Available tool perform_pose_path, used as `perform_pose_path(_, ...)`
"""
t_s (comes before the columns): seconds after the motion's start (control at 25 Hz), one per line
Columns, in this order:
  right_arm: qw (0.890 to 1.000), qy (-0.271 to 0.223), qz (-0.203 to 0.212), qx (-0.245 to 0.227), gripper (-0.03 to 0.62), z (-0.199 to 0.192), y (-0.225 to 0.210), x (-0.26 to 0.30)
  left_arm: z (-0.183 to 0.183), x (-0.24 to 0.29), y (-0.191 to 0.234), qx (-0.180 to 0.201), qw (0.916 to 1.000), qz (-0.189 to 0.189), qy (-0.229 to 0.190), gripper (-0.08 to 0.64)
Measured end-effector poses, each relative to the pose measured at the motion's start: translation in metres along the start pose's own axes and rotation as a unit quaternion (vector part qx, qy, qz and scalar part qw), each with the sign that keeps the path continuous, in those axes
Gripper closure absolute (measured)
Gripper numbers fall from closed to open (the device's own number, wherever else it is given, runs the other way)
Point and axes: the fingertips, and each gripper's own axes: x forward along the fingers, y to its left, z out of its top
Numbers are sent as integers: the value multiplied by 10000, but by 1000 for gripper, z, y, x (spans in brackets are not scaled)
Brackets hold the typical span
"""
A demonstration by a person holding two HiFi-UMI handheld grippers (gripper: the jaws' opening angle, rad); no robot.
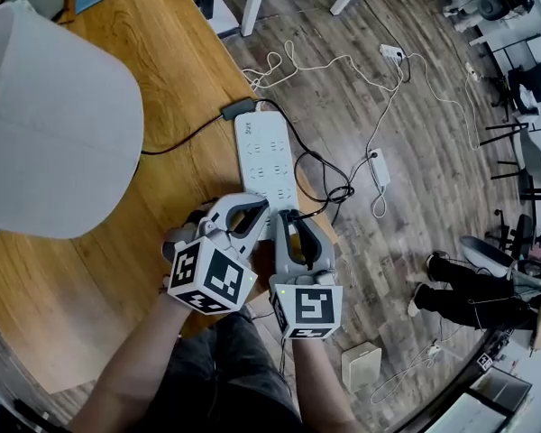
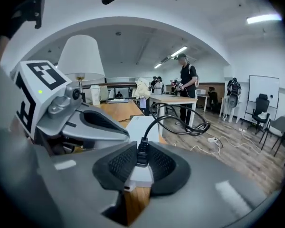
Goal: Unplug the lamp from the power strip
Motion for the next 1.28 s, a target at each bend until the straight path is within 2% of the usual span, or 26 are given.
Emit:
perform_pose_path(0.12, 9997, 44, -84, -204, 517, 1, 1, -1, -1, 3, -2, 13, 10000, -65, 13, 565)
perform_pose_path(0.36, 9993, 211, -204, -215, 504, -1, 1, -1, -2, 3, -2, 79, 10000, 22, 50, 565)
perform_pose_path(0.52, 9980, 568, -92, 255, 518, -8, -1, -1, -2, 3, -4, 443, 9987, 57, 229, 566)
perform_pose_path(0.6, 9970, 709, -5, 304, 522, -8, -3, -1, -1, 5, -8, 659, 9972, 14, 350, 566)
perform_pose_path(0.76, 9978, 507, -211, -383, 522, -1, 3, -1, 1, 8, -15, 786, 9958, -73, 459, 566)
perform_pose_path(0.84, 9974, 352, -222, -581, 522, 0, 4, -1, 1, 8, -15, 724, 9965, -82, 413, 568)
perform_pose_path(0.88, 9983, 285, -174, -471, 522, -1, 4, -1, 0, 8, -14, 657, 9970, -91, 397, 568)
perform_pose_path(0.92, 9997, 211, -89, -114, 522, -2, 3, -2, 0, 8, -14, 608, 9973, -92, 397, 568)
perform_pose_path(0.96, 9989, 130, 18, 451, 523, -4, 0, -2, 0, 8, -13, 586, 9974, -86, 404, 568)
perform_pose_path(1.04, 9889, 11, 187, 1476, 523, -6, -7, -5, 1, 8, -14, 559, 9976, -82, 406, 568)
perform_pose_path(1.08, 9850, -7, 226, 1710, 523, -6, -9, -6, 1, 7, -15, 533, 9977, -94, 403, 568)
perform_pose_path(1.12, 9845, 6, 231, 1737, 522, -6, -10, -7, 1, 7, -15, 508, 9978, -105, 401, 568)
perform_pose_path(1.16, 9880, 56, 196, 1530, 522, -5, -8, -7, 2, 7, -15, 491, 9979, -111, 401, 568)
perform_pose_path(1.2, 9935, 139, 134, 1121, 523, -5, -6, -7, 2, 7, -15, 482, 9980, -111, 403, 568)
perform_pose_path(1.28, 9996, 266, -1, 80, 525, -1, 1, -5, 1, 7, -14, 474, 9980, -110, 410, 568)
